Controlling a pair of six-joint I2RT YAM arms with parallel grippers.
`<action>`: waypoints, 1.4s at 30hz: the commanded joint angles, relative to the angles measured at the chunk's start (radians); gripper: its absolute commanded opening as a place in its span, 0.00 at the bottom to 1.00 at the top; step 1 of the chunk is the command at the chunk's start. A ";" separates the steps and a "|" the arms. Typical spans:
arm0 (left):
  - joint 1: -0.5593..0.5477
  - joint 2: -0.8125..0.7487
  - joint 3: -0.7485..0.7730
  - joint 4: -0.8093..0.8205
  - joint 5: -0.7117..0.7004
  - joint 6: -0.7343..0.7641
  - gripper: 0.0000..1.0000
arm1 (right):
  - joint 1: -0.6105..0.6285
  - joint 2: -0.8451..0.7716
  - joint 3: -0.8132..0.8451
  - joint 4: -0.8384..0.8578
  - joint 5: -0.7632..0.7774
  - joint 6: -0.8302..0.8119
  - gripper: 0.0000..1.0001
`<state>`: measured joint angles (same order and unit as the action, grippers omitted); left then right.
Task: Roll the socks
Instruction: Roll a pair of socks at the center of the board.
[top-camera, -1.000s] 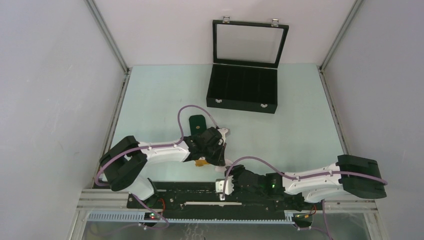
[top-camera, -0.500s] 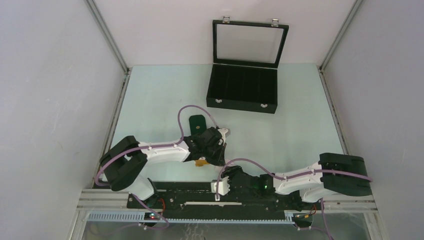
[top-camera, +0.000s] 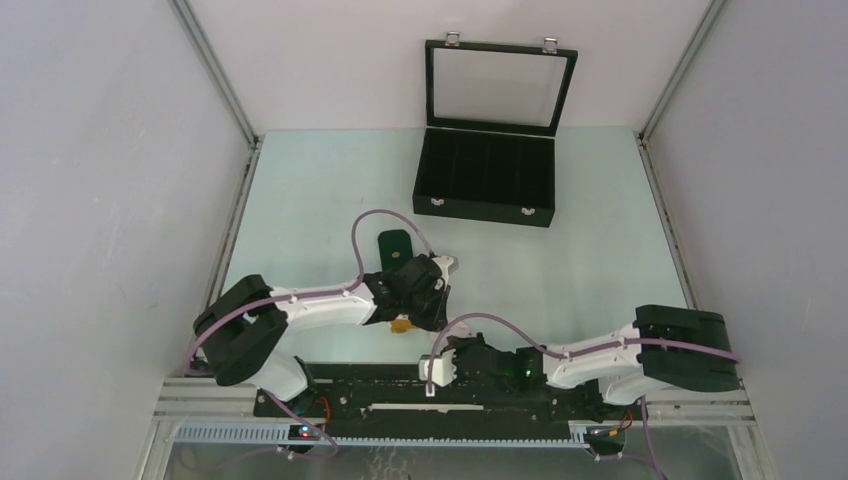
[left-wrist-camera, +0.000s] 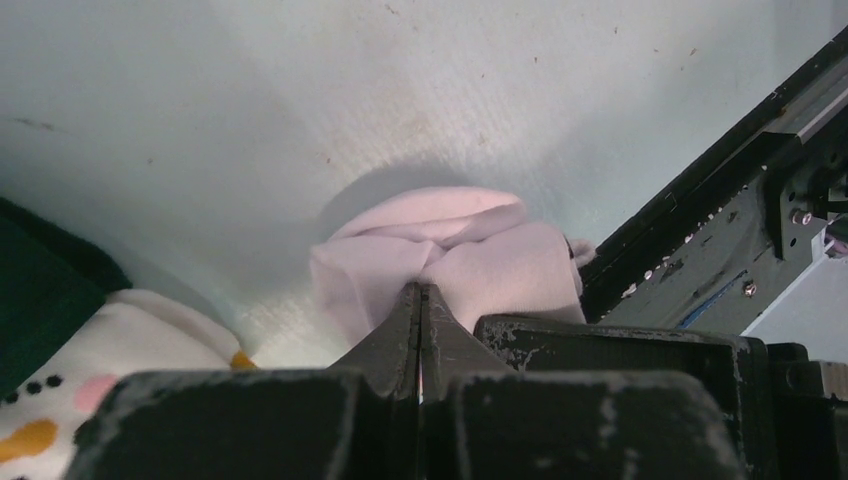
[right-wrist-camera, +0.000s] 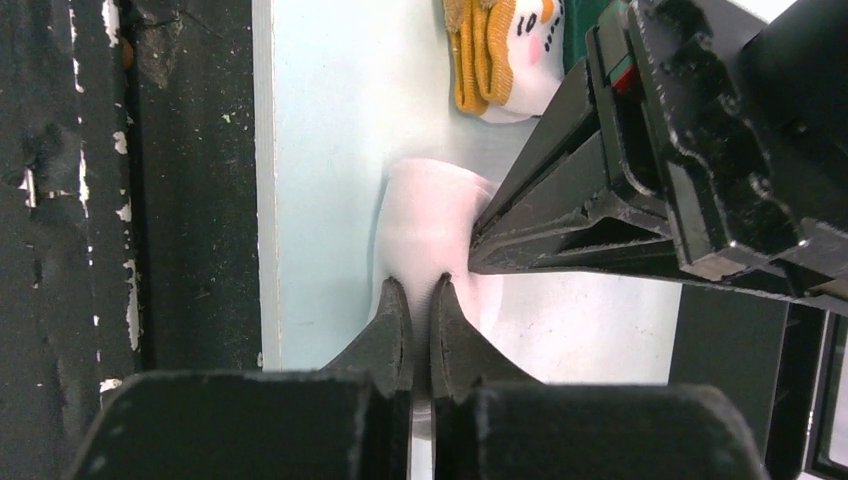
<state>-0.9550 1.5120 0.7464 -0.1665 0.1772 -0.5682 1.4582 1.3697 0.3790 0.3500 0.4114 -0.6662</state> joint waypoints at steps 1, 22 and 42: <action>-0.002 -0.086 -0.046 -0.097 -0.050 0.008 0.00 | -0.040 -0.010 0.014 -0.097 -0.036 0.056 0.00; 0.156 -0.373 -0.134 -0.107 -0.065 -0.053 0.00 | -0.472 -0.048 0.150 -0.176 -0.760 0.492 0.00; 0.123 -0.246 -0.057 -0.028 0.069 -0.050 0.00 | -0.801 0.193 0.150 -0.056 -1.128 0.959 0.00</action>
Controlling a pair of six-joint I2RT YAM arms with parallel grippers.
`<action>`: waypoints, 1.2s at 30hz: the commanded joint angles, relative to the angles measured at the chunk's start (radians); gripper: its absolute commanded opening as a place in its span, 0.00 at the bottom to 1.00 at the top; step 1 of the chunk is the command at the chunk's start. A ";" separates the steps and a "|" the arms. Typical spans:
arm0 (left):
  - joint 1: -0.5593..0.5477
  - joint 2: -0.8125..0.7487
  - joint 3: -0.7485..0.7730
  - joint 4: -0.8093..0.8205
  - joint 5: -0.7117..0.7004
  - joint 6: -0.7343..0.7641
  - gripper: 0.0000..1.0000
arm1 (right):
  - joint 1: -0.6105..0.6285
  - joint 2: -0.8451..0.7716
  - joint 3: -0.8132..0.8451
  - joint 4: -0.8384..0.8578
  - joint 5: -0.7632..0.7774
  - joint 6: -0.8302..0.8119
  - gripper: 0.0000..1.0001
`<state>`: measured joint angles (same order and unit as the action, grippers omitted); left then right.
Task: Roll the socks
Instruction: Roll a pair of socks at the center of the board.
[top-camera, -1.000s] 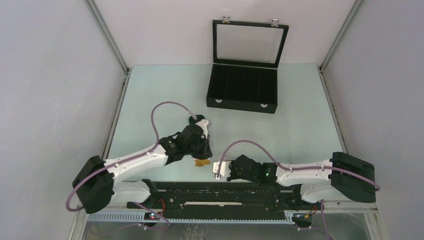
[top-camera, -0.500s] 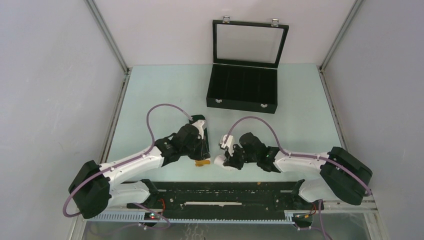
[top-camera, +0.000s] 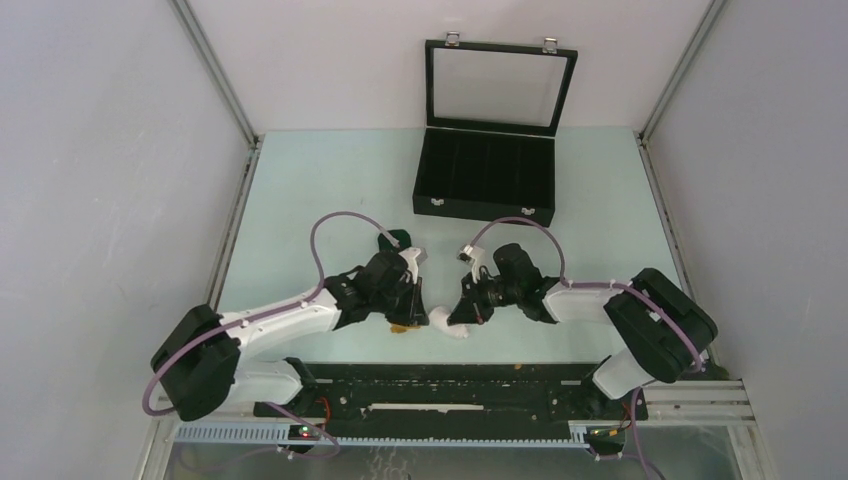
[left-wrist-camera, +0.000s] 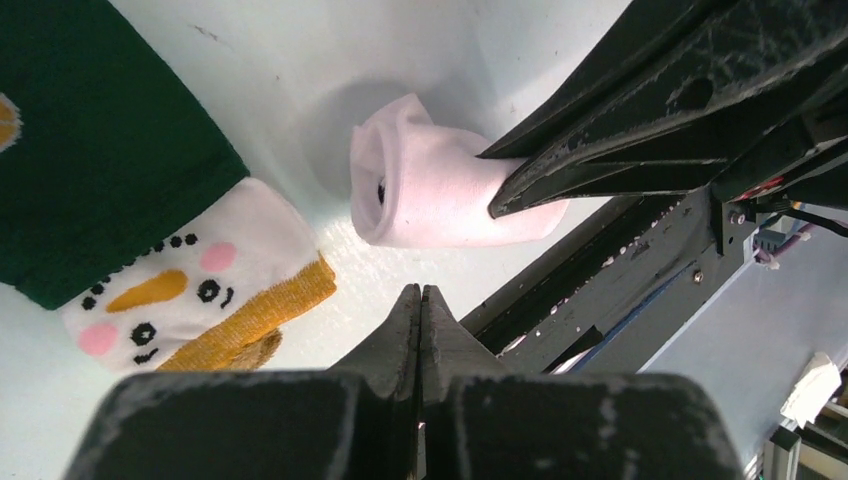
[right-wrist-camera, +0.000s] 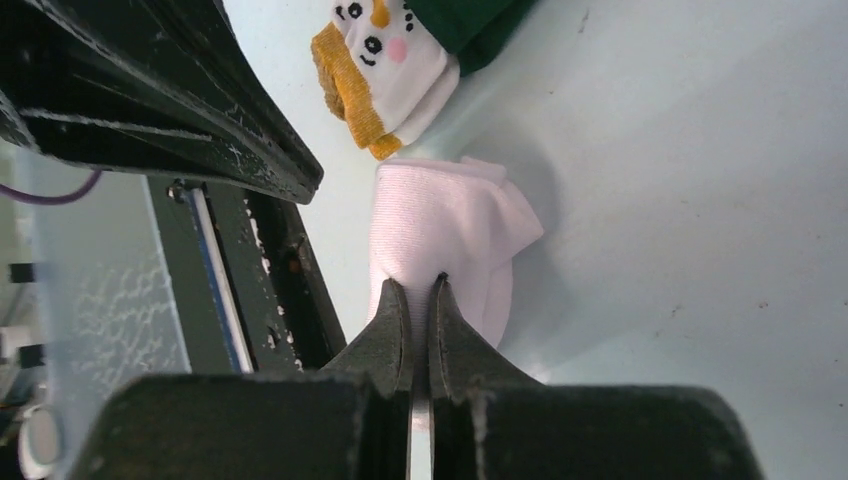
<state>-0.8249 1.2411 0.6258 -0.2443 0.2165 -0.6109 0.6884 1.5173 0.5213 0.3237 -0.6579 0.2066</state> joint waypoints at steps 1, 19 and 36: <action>-0.009 0.036 0.072 0.058 0.034 -0.009 0.00 | -0.038 0.054 0.008 -0.029 -0.073 0.092 0.00; -0.012 0.198 0.157 0.056 0.035 0.011 0.00 | -0.069 0.117 0.008 -0.004 -0.094 0.138 0.00; -0.029 0.269 0.135 0.064 0.022 0.022 0.00 | -0.061 -0.122 0.008 -0.048 0.046 0.112 0.42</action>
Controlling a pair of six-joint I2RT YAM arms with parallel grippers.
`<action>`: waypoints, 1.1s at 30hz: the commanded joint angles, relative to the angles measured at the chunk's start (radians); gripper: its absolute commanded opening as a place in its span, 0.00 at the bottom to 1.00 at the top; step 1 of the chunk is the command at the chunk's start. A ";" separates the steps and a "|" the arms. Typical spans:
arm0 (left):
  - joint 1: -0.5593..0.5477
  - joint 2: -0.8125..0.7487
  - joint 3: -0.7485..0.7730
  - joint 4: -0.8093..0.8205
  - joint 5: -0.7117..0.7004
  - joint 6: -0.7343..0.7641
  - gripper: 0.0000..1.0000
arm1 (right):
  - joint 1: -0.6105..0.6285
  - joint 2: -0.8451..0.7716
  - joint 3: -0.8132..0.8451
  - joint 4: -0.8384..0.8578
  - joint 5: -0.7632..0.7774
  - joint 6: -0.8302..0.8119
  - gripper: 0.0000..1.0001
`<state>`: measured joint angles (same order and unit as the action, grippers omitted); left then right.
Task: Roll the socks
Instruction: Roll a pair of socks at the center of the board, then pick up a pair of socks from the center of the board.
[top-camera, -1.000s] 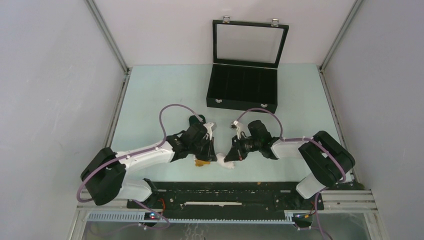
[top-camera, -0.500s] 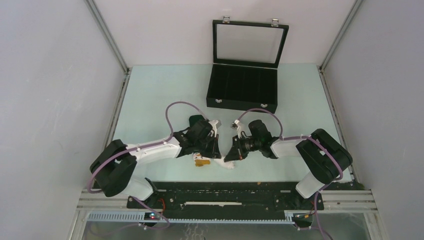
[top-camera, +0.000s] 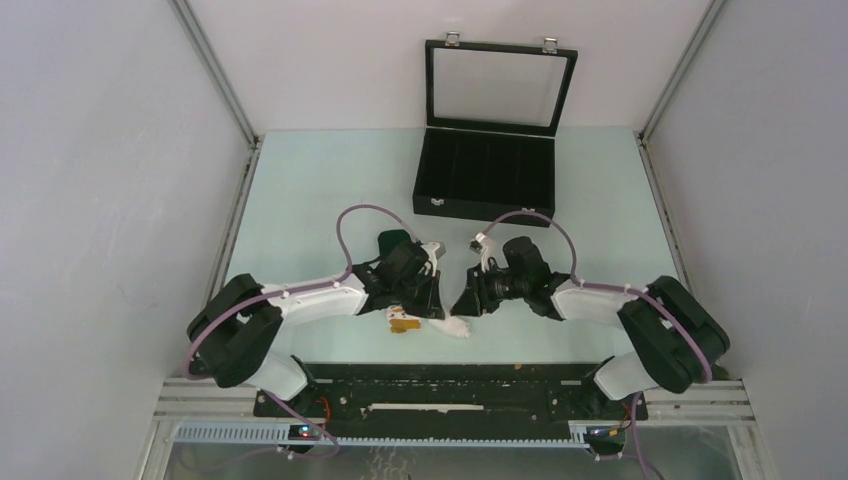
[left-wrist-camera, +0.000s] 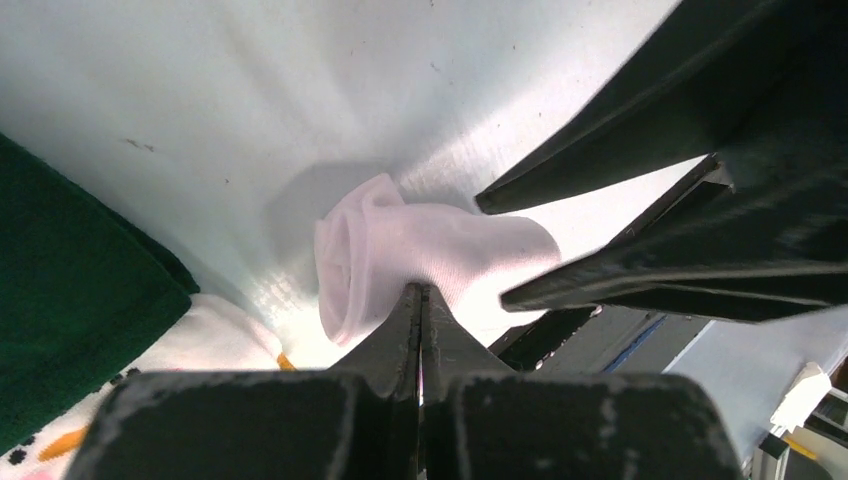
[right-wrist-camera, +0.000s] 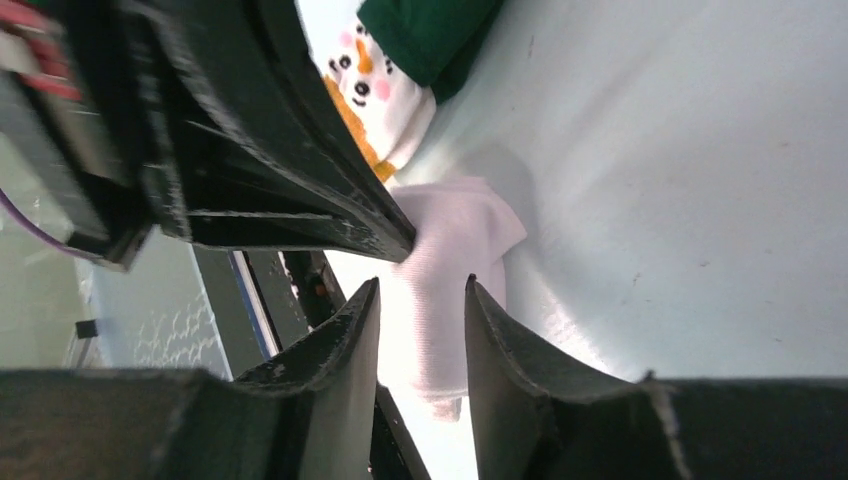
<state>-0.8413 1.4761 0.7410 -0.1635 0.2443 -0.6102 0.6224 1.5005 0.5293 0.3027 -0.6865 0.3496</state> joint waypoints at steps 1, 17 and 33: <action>-0.013 0.036 0.019 -0.016 -0.004 0.021 0.00 | 0.006 -0.131 0.000 -0.034 0.087 -0.043 0.44; -0.012 0.077 0.025 -0.005 -0.008 0.016 0.00 | 0.307 -0.441 -0.070 -0.115 0.419 -0.604 0.53; -0.008 0.116 0.029 0.008 0.012 0.020 0.00 | 0.497 -0.305 -0.067 -0.124 0.710 -0.780 0.54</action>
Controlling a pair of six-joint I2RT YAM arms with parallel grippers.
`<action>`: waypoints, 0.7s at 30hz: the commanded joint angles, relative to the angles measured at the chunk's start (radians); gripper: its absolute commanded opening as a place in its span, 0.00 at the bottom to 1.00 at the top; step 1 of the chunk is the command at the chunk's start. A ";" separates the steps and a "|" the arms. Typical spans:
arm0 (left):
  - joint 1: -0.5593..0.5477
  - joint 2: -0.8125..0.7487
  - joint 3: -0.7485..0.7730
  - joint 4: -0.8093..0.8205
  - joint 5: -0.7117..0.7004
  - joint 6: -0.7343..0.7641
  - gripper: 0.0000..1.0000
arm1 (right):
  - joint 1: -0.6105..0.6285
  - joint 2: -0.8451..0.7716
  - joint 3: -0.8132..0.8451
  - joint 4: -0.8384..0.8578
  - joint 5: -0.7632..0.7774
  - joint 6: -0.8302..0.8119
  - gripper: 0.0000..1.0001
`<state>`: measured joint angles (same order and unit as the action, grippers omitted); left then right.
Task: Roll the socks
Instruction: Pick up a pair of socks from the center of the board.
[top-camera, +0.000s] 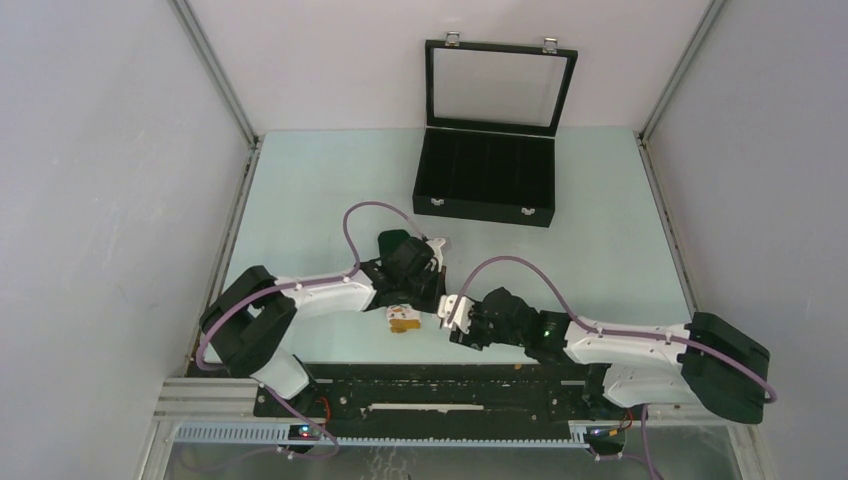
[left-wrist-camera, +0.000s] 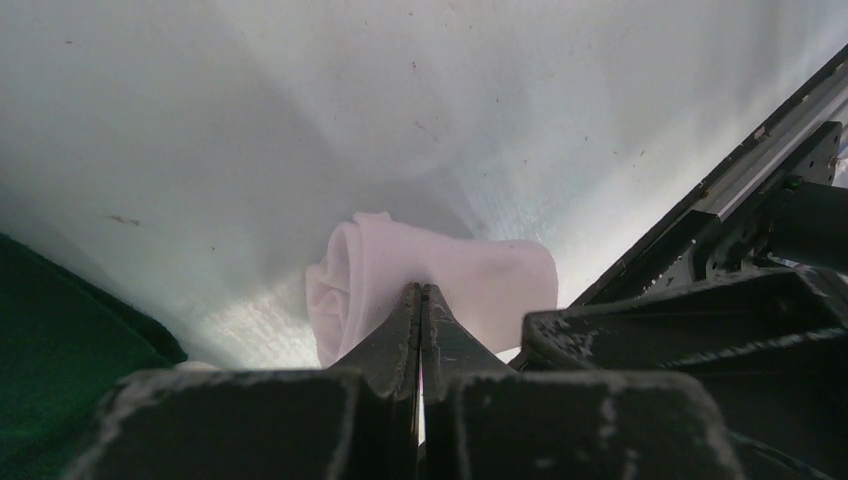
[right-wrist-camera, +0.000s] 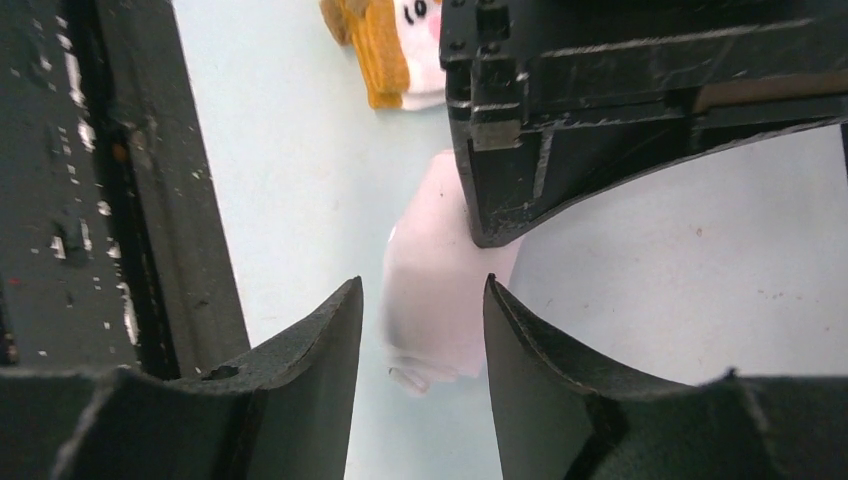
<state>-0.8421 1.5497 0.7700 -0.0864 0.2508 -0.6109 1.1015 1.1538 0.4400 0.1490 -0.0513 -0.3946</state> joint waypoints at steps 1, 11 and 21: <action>-0.007 0.043 0.000 -0.068 0.005 0.021 0.00 | 0.019 0.059 0.025 0.030 0.091 -0.033 0.55; -0.005 0.049 0.004 -0.069 0.015 0.026 0.00 | 0.021 0.176 0.067 0.032 0.120 -0.004 0.99; -0.001 0.047 0.001 -0.068 0.016 0.031 0.00 | -0.012 0.251 0.099 0.038 0.144 0.065 0.83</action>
<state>-0.8391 1.5642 0.7746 -0.0685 0.2588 -0.6098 1.1099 1.3651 0.4862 0.1616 0.0559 -0.3832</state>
